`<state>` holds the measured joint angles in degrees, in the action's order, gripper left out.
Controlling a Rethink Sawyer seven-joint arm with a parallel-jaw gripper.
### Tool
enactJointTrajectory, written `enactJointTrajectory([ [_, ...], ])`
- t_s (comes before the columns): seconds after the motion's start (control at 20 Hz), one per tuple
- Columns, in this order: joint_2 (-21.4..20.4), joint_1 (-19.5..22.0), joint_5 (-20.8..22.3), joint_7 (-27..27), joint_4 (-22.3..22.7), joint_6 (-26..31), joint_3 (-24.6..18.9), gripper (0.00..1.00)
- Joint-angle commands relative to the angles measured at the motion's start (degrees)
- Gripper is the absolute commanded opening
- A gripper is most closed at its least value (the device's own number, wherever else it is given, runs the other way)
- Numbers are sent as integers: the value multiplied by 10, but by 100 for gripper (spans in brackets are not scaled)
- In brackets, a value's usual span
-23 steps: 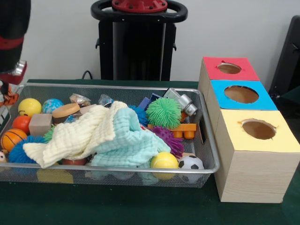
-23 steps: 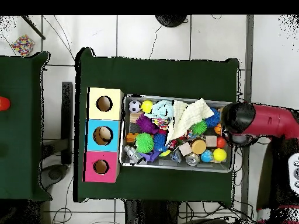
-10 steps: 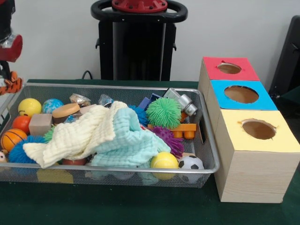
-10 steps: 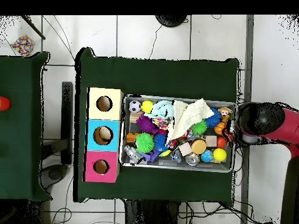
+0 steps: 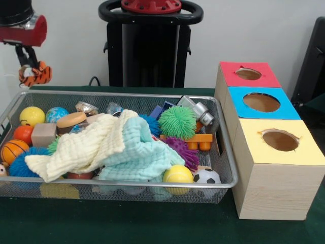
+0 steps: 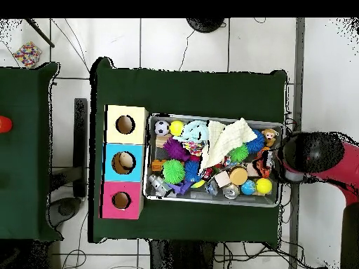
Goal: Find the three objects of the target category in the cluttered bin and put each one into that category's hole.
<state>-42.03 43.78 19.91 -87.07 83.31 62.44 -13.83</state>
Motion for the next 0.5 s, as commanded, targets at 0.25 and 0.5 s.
enactJointTrajectory([
  [0.25,-66,-22,-29,47,156,-35,-56,0],
  [0.5,-81,-38,-48,-3,221,-93,-54,0],
])
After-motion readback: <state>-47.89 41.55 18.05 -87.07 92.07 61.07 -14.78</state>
